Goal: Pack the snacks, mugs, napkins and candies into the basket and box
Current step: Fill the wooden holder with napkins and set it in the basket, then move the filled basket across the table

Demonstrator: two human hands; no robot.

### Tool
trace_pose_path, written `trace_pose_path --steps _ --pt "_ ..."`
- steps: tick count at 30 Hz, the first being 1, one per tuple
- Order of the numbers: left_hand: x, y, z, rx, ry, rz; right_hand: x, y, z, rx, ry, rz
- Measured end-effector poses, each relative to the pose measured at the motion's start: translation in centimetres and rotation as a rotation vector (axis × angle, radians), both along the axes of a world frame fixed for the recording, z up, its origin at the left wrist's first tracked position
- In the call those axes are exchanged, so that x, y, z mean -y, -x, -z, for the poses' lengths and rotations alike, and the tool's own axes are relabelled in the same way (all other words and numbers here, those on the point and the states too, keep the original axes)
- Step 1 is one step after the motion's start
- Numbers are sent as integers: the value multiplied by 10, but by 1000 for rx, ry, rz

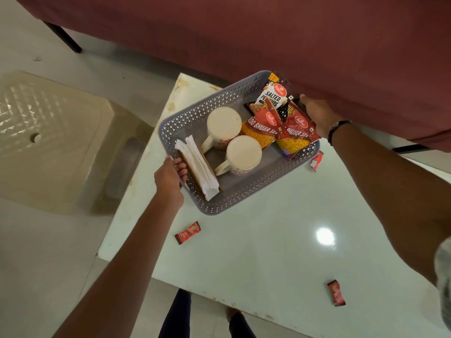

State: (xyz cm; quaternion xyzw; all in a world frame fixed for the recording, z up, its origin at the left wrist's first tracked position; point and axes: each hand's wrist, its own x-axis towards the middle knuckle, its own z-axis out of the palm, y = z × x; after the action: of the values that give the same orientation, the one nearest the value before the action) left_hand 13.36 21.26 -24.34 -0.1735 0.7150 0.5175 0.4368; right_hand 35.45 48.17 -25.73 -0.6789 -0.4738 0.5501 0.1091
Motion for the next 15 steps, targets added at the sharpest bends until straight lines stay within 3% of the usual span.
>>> trace_pose_path --steps 8,15 --pt "-6 3 4 24 33 13 -5 7 -10 -164 175 53" --pt "-7 -3 -7 -61 -28 71 8 -12 -30 -217 135 79"
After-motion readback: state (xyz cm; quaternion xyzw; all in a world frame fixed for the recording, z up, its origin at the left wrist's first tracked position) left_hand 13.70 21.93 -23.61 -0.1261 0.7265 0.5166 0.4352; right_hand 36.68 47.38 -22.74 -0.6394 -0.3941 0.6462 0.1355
